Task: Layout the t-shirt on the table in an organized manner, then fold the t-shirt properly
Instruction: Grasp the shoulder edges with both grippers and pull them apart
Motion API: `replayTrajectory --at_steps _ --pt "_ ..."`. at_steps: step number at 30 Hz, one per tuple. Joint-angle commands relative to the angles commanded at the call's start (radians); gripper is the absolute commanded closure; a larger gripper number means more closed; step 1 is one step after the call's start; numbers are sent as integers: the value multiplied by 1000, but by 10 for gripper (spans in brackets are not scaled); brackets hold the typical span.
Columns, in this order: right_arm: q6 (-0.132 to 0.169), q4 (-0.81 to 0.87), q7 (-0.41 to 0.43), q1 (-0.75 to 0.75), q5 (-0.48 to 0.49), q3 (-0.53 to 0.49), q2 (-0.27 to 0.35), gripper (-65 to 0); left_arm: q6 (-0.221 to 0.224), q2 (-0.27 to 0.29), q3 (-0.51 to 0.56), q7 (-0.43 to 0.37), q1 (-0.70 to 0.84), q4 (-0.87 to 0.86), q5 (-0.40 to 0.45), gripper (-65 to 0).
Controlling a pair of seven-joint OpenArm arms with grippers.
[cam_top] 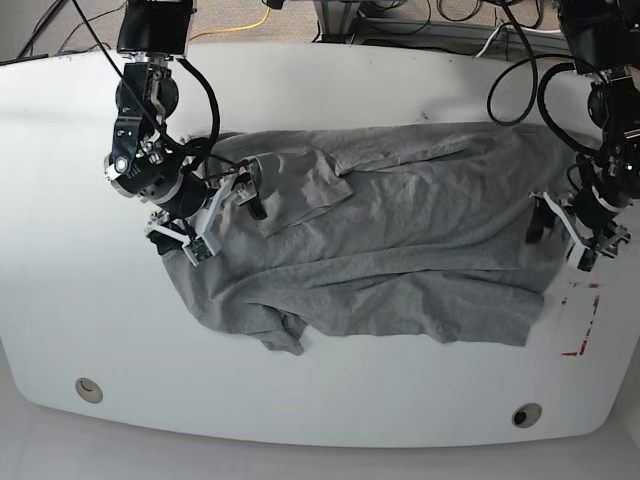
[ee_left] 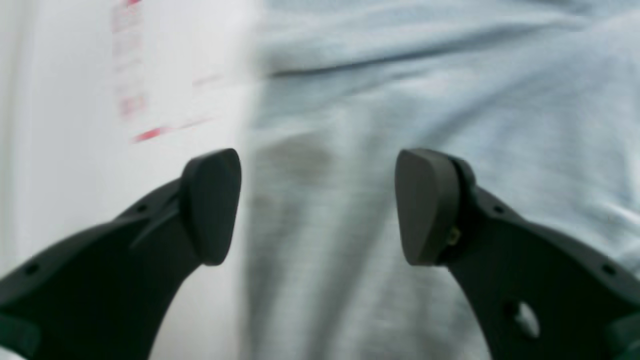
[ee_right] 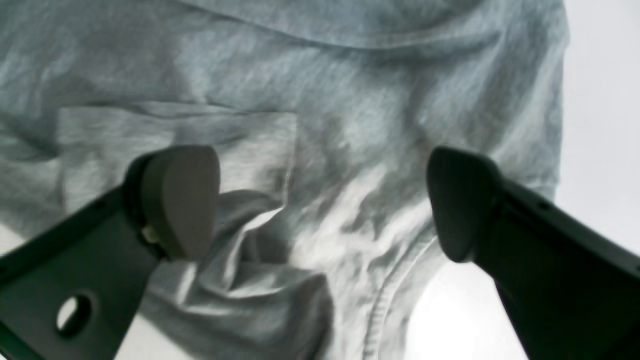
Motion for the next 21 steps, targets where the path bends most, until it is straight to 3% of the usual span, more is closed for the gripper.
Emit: replayTrajectory --at_steps 7,14,18,21 --pt "2 -66 6 -17 2 3 -15 -618 0 0 0 -2 83 -29 0 -446" --pt "5 -204 91 -17 2 0 -15 -477 0 -8 0 -2 118 -126 3 -444" --pt "77 -318 144 -17 -3 5 -9 -426 2 -8 0 -2 135 -181 3 -444" --pt "82 -367 160 -18 -6 5 -6 -387 2 -8 0 -2 146 -213 3 -444"
